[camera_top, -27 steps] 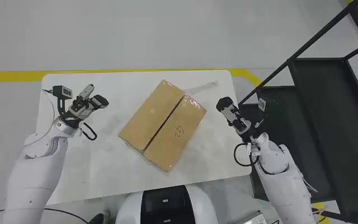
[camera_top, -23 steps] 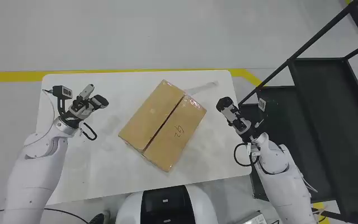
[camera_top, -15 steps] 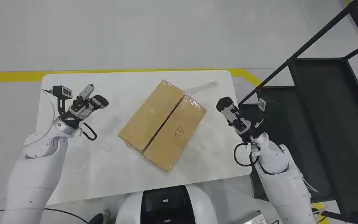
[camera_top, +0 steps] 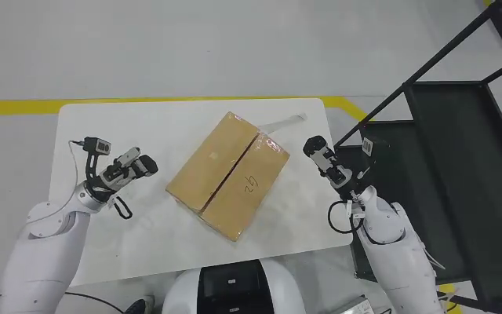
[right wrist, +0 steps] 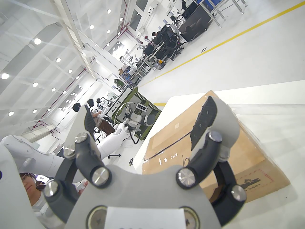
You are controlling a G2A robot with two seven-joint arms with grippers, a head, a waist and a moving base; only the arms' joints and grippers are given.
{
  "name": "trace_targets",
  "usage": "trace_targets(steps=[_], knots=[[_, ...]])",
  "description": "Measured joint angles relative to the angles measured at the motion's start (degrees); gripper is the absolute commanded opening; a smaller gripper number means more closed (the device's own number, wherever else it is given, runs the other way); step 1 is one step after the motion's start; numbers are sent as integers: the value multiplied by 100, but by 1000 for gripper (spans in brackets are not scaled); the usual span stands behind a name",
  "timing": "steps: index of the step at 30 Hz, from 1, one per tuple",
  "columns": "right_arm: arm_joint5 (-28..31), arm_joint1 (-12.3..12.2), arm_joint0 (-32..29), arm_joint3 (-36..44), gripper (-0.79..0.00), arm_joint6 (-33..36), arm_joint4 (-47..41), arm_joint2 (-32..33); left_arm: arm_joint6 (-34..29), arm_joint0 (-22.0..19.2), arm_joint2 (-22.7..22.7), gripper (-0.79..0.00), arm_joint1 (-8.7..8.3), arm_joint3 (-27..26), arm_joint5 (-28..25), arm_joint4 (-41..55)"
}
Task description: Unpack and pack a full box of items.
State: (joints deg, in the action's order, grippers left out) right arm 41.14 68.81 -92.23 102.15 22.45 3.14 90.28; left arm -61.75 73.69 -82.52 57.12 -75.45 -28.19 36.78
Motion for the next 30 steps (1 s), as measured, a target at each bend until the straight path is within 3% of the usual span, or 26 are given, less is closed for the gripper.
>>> trace_targets(steps=[8, 15, 20, 24, 30], knots=[[0, 0, 0, 0, 0, 0, 0, 0, -1619, 576, -505, 0, -164, -140, 170, 372], [0, 0, 0, 0, 0, 0, 0, 0, -2356, 683, -242, 0, -270, -627, 917, -125], [0, 0, 0, 0, 0, 0, 0, 0, -2633, 397, 383, 0, -253, -510, 1198, -125], [0, 0, 0, 0, 0, 0, 0, 0, -2615, -9, 972, 0, -209, -237, 1180, -280], [0, 0, 0, 0, 0, 0, 0, 0, -2377, -528, 1419, 0, -100, 310, 940, -93]])
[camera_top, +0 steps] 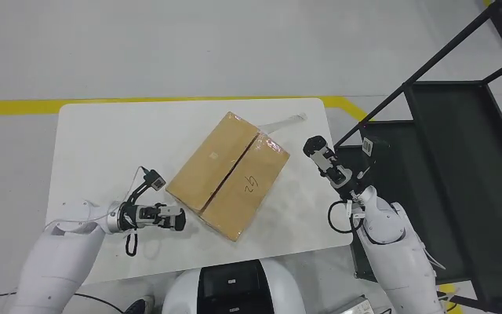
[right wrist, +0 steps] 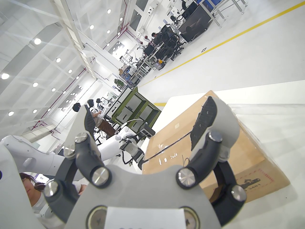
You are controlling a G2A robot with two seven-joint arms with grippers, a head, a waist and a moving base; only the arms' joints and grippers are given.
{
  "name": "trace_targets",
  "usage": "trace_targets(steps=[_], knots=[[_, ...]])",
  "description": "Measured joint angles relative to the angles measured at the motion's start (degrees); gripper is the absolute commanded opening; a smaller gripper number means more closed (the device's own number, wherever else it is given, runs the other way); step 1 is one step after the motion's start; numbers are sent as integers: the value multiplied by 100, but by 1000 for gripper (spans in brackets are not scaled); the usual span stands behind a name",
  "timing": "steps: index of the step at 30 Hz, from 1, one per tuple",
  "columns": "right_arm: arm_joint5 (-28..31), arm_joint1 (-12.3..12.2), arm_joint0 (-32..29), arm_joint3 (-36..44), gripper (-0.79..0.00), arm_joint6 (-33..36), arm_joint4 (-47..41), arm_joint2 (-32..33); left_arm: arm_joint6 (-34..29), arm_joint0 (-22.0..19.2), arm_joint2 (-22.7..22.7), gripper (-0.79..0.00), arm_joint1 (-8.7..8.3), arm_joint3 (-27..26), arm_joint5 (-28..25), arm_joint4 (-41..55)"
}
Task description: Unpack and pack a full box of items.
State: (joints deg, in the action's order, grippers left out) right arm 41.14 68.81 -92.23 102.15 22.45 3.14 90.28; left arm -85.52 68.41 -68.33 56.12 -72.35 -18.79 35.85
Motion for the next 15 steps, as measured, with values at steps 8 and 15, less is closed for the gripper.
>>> trace_targets(steps=[8, 15], knots=[[0, 0, 0, 0, 0, 0, 0, 0, 533, -281, -18, 0, 63, 556, -517, 226], [0, 0, 0, 0, 0, 0, 0, 0, 1094, -527, -33, 0, 158, 856, -481, 687]])
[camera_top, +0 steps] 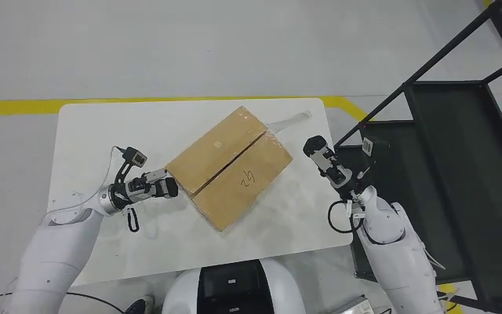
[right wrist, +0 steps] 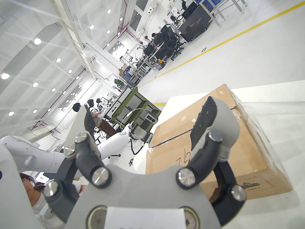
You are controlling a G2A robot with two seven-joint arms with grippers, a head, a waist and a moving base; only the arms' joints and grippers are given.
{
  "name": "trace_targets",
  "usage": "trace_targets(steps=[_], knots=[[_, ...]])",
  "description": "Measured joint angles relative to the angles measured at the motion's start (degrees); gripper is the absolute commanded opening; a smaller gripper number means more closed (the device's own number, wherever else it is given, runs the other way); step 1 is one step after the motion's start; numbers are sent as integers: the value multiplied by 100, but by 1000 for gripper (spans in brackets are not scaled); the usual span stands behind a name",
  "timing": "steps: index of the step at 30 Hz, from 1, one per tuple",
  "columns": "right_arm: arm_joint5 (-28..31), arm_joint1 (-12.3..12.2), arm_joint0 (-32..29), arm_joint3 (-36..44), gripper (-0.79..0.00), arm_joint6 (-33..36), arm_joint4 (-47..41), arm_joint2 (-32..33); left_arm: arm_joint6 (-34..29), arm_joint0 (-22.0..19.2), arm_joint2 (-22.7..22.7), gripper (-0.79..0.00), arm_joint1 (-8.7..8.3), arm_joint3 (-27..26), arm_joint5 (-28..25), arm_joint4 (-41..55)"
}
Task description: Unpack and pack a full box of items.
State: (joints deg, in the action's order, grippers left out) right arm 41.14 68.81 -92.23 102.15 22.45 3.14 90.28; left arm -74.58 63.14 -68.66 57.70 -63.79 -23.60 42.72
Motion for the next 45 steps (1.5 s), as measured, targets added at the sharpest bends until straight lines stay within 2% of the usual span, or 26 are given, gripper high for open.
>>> trace_targets(steps=[4, 8, 13, 21, 24, 29, 37, 45], knots=[[-19, 0, 1, -10, 0, -2, 14, 0, 339, -126, -7, 0, 48, 128, -1, 120], [-477, -4, 140, -250, 0, 2, 190, -43, 520, -186, 2, 0, 84, 181, -4, 149], [-875, 9, 657, -980, 0, -134, 667, -212, 634, -184, -7, 0, 109, 198, -22, 130], [-1185, 86, 1498, -2257, 0, -277, 1049, -777, 819, -75, -83, 0, 124, 103, -67, 53], [-1172, 99, 1602, -2434, 0, -147, 1035, -929, 949, -33, -146, 0, 118, 53, -89, -32], [-1034, 59, 1349, -2126, 0, 455, 681, -964, 1143, -4, -261, 0, 107, -6, -46, -128], [-1229, -71, 727, -1145, 0, 1361, 490, -725, 1360, 10, -450, 0, 101, 75, 53, -105], [-1410, -92, 528, -649, 0, 1789, 484, -1100, 1575, 133, -852, 0, 51, 104, 0, 9]])
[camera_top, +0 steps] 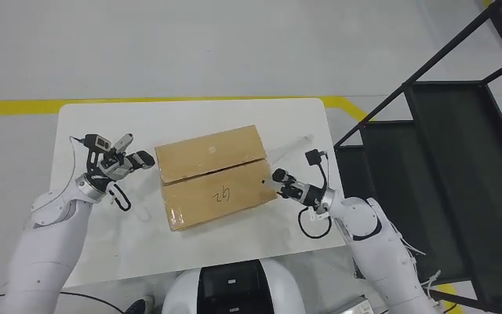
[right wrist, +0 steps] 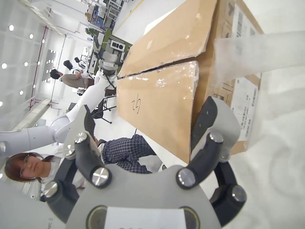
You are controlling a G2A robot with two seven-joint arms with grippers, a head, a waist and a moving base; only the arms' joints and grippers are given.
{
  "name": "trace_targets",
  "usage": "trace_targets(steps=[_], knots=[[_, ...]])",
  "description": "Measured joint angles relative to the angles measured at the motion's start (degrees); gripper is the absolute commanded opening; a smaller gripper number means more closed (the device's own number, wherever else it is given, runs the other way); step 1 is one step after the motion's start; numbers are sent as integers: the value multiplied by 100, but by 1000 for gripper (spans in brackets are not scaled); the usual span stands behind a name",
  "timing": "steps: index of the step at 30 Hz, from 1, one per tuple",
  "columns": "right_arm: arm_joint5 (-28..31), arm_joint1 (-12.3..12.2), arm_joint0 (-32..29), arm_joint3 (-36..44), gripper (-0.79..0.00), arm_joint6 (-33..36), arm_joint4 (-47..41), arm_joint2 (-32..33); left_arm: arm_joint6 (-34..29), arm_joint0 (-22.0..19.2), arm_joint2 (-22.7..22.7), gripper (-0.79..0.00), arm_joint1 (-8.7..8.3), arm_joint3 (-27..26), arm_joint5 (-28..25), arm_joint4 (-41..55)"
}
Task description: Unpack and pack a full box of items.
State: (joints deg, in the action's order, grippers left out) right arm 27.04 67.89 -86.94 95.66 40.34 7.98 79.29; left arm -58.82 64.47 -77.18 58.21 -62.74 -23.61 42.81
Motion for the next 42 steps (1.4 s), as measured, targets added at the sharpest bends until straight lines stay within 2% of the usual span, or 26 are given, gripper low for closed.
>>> trace_targets(steps=[14, 21, 25, 33, 38, 42], knots=[[-186, 52, 294, -5, 0, -180, 9, -670, 497, 457, -883, 0, -124, -400, -151, 46], [-104, -17, 202, 137, 0, -150, 9, -432, 563, 637, -1009, 0, -124, -600, -93, 57], [67, -51, 172, 71, 0, -21, -279, -318, 545, 700, -1034, 0, -111, -696, -112, 110], [554, -145, 247, -69, 0, 1046, -1614, -201, 554, 855, -1208, 0, -117, -893, -132, 72], [807, -203, 268, -56, 0, 1588, -2127, -150, 583, 937, -1308, 0, -121, -1006, -123, 41], [1139, -288, 152, 149, 0, 2368, -2469, -105, 589, 1010, -1351, 0, -120, -1138, -90, -20]])
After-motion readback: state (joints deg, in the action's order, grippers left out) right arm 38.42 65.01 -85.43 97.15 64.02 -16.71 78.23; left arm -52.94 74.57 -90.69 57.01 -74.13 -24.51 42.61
